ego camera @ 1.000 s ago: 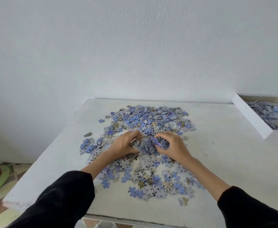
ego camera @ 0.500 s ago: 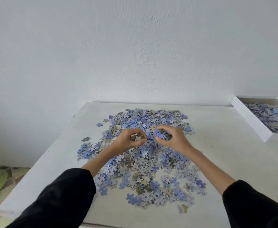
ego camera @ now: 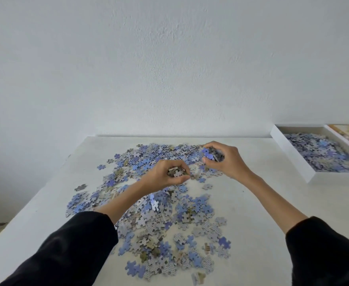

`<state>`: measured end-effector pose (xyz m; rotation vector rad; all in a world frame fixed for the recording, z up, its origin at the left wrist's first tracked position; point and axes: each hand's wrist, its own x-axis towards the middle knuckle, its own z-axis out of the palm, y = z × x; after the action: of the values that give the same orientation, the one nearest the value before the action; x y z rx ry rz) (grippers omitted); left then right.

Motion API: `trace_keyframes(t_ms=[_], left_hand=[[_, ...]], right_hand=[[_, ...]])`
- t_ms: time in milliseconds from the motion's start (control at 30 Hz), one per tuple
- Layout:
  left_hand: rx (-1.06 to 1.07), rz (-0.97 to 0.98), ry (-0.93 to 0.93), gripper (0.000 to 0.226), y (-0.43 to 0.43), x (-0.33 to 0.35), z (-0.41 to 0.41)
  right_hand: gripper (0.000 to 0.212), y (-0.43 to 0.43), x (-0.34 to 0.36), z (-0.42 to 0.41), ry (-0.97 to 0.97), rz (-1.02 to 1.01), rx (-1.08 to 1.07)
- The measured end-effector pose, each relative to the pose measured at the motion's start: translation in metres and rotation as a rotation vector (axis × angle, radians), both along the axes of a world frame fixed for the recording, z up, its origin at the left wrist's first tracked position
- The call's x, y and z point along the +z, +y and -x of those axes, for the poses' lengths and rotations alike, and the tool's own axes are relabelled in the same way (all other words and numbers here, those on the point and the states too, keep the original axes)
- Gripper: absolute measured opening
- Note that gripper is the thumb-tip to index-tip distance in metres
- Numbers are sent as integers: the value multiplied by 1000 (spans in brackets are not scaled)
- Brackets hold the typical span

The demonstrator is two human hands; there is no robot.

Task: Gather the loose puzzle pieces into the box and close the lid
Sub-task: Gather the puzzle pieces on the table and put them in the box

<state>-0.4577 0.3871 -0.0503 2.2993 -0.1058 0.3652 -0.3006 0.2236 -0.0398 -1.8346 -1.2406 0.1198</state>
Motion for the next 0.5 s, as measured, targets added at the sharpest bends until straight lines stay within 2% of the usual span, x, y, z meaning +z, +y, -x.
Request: trace_keyframes(t_ms=[500], left_hand=[[-250, 137, 43, 1, -140, 21, -182]], right_hand=[[21, -138, 28, -161, -63, -32, -191]])
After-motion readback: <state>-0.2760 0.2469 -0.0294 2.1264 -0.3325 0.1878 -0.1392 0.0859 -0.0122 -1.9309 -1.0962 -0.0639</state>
